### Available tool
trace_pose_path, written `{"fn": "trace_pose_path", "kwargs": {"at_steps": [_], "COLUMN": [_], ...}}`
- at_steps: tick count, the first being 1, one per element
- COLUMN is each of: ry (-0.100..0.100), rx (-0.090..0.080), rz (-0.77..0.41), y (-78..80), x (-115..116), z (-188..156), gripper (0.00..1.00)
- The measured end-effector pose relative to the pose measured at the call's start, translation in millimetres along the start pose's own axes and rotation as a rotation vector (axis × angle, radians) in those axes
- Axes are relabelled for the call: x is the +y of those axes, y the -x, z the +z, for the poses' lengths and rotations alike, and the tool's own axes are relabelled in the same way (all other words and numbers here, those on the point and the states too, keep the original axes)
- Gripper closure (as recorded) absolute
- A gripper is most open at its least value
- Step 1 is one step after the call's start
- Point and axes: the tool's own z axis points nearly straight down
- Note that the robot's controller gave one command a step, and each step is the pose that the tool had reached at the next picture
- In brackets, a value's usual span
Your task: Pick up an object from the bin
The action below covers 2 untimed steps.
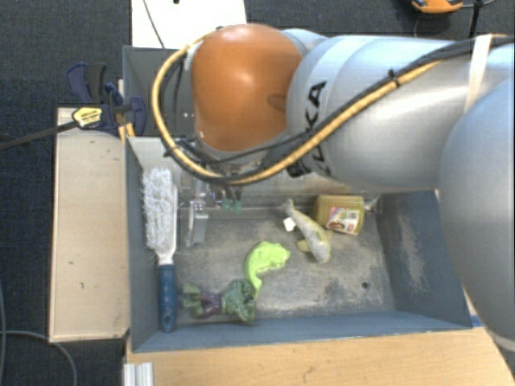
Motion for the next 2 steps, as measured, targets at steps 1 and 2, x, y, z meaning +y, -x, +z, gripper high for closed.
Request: {"fn": "trace_pose_path", "kwargs": {"at_steps": [1,2], "ry": [0.002,0.002], "rx": [-0.008,-0.011], "rz": [0.007,-0.075], "y": [1.7,-17.6], "x": [-2,-7], "z": [-5,35], "gripper": [0.0,0.0]}}
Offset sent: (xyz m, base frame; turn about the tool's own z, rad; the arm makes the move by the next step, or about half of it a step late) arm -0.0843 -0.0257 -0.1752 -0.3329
